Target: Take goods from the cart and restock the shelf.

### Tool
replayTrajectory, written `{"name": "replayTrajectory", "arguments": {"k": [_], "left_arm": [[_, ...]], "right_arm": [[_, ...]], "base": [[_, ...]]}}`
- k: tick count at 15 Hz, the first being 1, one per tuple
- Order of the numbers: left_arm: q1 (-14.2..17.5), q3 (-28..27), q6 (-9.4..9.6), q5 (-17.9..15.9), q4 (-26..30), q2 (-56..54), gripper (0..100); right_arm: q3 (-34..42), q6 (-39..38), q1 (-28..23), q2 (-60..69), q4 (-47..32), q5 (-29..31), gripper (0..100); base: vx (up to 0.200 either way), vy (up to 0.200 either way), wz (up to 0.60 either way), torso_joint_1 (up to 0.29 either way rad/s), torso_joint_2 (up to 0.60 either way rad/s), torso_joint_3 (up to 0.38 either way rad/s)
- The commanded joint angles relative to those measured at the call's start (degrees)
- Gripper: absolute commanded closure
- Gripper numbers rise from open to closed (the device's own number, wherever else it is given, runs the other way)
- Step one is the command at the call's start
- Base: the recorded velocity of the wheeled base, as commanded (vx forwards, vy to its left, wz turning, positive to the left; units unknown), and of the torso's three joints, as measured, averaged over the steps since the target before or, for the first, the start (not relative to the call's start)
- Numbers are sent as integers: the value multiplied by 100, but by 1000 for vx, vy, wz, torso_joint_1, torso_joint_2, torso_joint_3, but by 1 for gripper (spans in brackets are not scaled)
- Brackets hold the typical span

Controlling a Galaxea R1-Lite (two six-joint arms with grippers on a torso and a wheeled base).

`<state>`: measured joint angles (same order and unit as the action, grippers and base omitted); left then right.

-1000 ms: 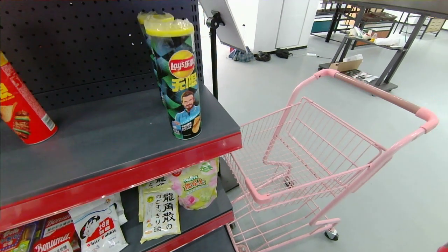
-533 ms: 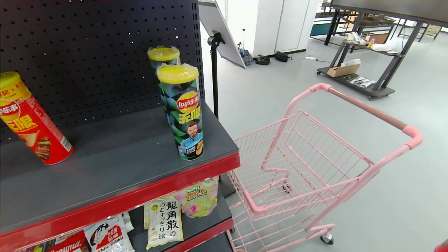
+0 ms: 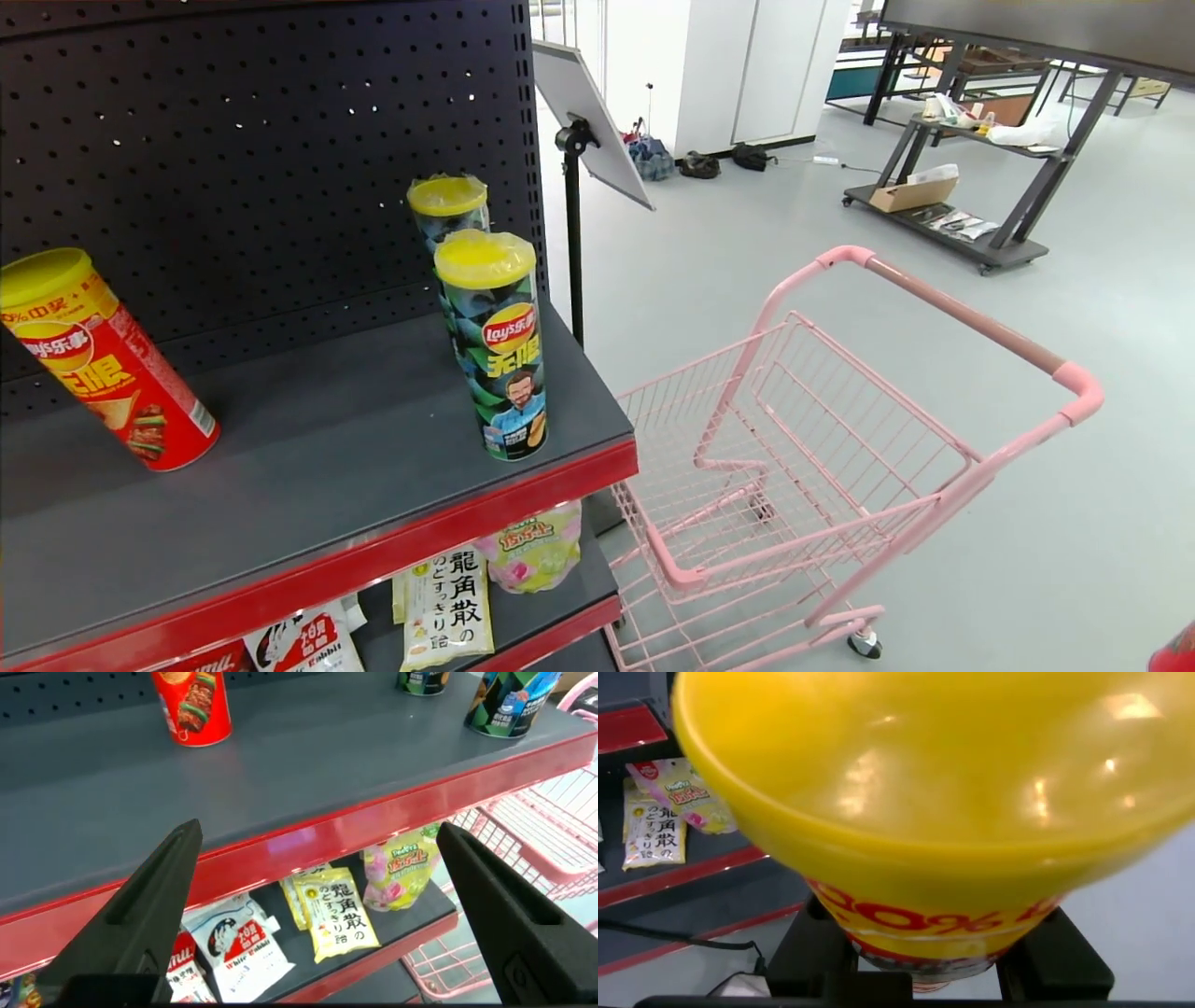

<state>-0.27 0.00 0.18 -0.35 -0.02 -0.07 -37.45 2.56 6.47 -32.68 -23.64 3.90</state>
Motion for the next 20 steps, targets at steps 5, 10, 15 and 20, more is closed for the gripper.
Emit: {"name": "replayTrajectory", "arguments": {"k": [5,10,15,20], "left_arm": [[0,0,-1,0,2,7,0],[0,0,8,0,2,7,0],[0,0,8,0,2,7,0],[0,0,8,0,2,7,0]], "right_arm": [[97,8,3,-124,-9,5,100],[221,8,12,-1,8,-3,100],[669,-1,29,737,17,-12,100],[1319,8,258,1897,131,-39,100]], "base": [[0,0,480,22,-42,-27],[0,0,600,6,2,0],[0,0,240,4,3,1],[-120,0,0,0,1,0]]}}
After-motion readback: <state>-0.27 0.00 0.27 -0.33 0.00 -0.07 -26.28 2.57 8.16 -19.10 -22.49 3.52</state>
